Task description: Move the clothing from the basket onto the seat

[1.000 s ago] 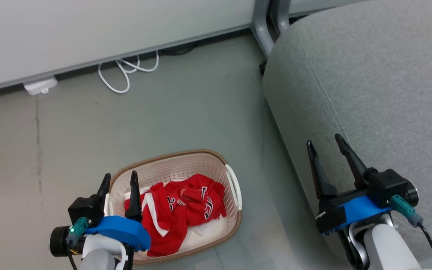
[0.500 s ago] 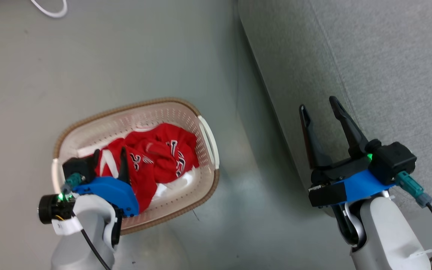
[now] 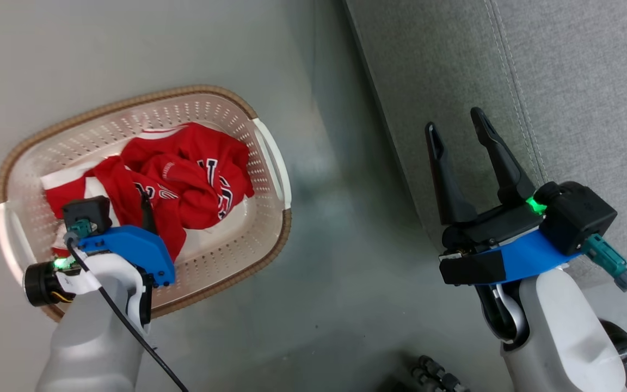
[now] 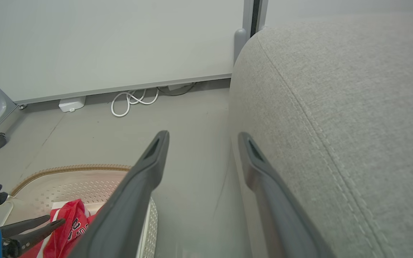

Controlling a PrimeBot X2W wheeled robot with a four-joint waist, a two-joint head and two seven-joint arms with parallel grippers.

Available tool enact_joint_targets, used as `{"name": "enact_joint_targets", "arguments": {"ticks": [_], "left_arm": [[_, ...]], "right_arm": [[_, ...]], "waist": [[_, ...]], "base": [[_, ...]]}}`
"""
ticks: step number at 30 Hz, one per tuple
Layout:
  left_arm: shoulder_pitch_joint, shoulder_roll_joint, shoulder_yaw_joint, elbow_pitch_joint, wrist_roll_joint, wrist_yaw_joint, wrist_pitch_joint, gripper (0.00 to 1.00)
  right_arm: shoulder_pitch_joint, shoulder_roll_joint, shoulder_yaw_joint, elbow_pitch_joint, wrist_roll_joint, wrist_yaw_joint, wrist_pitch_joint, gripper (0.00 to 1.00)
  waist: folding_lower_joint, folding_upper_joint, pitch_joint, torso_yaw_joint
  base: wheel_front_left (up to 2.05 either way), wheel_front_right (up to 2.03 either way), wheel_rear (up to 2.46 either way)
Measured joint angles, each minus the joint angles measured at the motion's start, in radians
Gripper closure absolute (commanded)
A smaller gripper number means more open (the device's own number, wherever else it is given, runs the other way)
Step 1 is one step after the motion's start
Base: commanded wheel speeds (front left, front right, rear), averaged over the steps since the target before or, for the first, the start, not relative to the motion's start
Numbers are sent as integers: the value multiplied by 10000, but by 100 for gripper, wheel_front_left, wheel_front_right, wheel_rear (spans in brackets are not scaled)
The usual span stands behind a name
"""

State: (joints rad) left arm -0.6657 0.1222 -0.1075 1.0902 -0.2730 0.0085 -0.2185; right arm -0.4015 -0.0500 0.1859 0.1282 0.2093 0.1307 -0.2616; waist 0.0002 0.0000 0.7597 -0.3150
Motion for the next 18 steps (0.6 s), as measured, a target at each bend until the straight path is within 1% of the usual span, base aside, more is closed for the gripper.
{"name": "enact_joint_targets", "arguments": {"ticks": [6,9,11,15,18], "left_arm": [[-434,31,31,412,-104,63,-48,0],[-598,54,94,625,-186,326,-35,0],[-685,77,125,715,-224,416,-44,0],[-819,115,79,940,-173,823,-54,0],[-869,184,59,1093,-171,1012,-82,0]], "right_arm": [[-55,2,224,-144,215,0,0,0],[-54,0,267,-167,228,0,0,0],[-55,0,290,-205,286,0,-2,0],[-62,0,314,-268,314,0,-4,0],[-73,0,359,-272,328,0,-4,0]], "waist": [[0,0,451,-250],[0,0,622,-324],[-1,0,715,-363],[-1,0,876,-411],[-1,0,960,-420]], "base": [[0,0,0],[0,0,0],[0,0,0],[0,0,0],[0,0,0]]}}
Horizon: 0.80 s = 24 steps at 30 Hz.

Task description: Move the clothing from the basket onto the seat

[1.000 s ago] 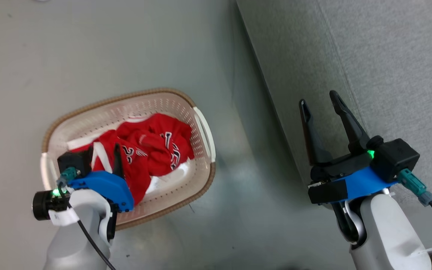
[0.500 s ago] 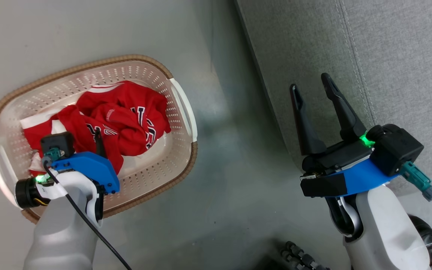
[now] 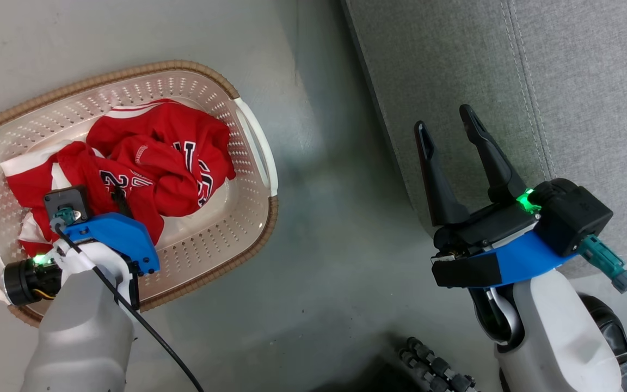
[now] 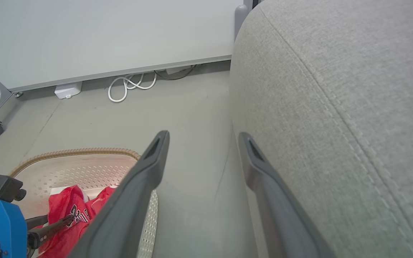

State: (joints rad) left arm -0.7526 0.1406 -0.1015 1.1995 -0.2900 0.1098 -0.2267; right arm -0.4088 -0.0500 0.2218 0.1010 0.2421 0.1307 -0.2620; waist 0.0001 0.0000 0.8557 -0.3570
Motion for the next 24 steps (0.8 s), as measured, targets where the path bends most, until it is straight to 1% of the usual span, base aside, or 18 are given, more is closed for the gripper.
{"name": "enact_joint_targets", "arguments": {"ticks": [4,7,8,9,10,16,24], "left_arm": [[-34,12,-33,142,-6,136,-23,0],[-165,-6,-113,192,-2,134,-25,0],[-196,-23,-130,209,-4,128,-27,2],[-204,-29,-150,222,-4,105,-38,65],[-205,-23,-163,236,-4,65,-42,100],[-205,-4,-290,326,-8,-98,-130,100],[-205,-19,-368,426,-84,-196,-226,100]], "right_arm": [[-11,0,65,12,44,0,0,0],[-15,2,67,27,42,0,-2,0],[-15,0,50,29,38,0,-2,0],[-15,0,44,33,27,0,-2,0],[-15,0,46,33,8,0,-2,0],[-14,0,46,33,-13,0,-2,0],[-13,0,13,77,-86,0,-2,0]], "waist": [[-1,0,12,-28],[0,0,-4,-34],[0,0,-12,-25],[-1,0,-21,-16],[0,0,-30,-11],[-1,0,-89,-18],[0,0,-166,57]], "base": [[0,0,0],[0,0,0],[0,0,0],[0,0,0],[0,0,0],[0,0,0],[0,0,0]]}}
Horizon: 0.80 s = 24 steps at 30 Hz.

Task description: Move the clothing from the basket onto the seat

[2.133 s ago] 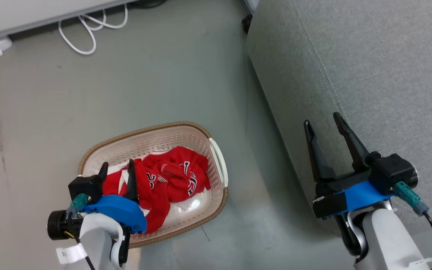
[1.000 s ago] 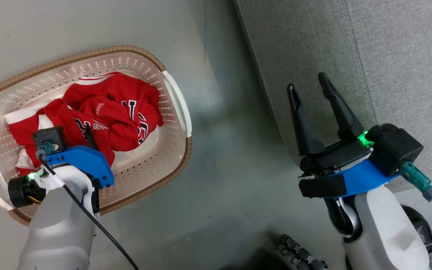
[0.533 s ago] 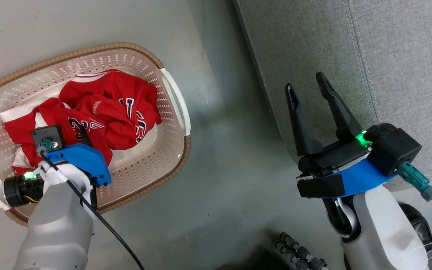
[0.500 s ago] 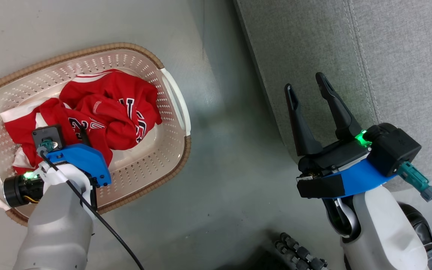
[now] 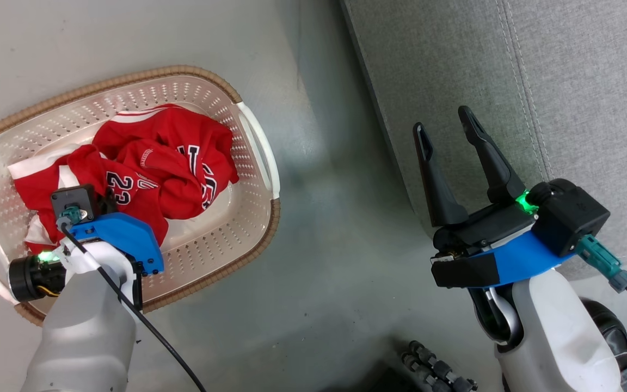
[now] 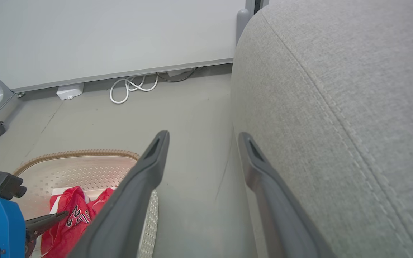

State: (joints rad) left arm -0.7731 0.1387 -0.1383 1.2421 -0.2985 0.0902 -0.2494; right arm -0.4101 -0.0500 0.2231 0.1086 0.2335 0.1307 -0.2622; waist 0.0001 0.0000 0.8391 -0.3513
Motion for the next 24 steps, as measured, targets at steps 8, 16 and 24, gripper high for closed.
{"name": "enact_joint_targets", "arguments": {"ticks": [8,16,24], "left_arm": [[-9,-111,-56,71,-105,-121,-50,100],[101,-366,-347,-105,-111,-541,-111,100],[795,-719,-955,-880,194,-1087,-123,100]], "right_arm": [[-15,2,2,111,-71,0,0,0],[-66,4,-31,301,-309,0,0,0],[102,6,-194,685,-736,0,-2,0]], "waist": [[0,0,-139,140],[0,0,-913,427],[-2,0,-2245,884]], "base": [[0,0,0],[0,0,0],[0,0,0]]}}
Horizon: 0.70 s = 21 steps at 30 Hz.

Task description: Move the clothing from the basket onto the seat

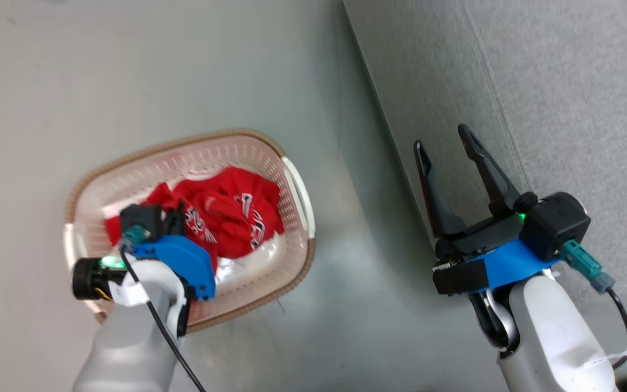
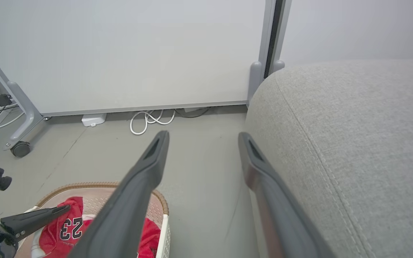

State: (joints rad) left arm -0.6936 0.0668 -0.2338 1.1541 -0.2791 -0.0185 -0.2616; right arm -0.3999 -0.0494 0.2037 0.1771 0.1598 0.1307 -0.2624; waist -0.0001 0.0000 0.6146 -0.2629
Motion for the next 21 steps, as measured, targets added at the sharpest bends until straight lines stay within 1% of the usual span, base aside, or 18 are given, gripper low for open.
{"name": "enact_joint_targets", "arguments": {"ticks": [6,9,13,21], "left_arm": [[605,-113,-385,-489,59,-441,0,100],[940,-142,-593,-846,15,-591,0,100],[1348,-148,-1154,-1522,-410,-803,0,100],[1960,-157,-2380,-2840,-1281,-869,2,100]], "right_arm": [[317,2,-65,403,-201,0,0,0],[495,4,-82,556,-290,0,0,0],[810,6,-94,809,-380,0,2,0],[1320,6,-69,1024,-395,0,109,0]], "waist": [[0,0,-1159,449],[-1,0,-1752,685],[-1,0,-2536,997],[-2,0,-4037,1512]], "base": [[0,0,0],[0,0,0],[0,0,0],[0,0,0]]}}
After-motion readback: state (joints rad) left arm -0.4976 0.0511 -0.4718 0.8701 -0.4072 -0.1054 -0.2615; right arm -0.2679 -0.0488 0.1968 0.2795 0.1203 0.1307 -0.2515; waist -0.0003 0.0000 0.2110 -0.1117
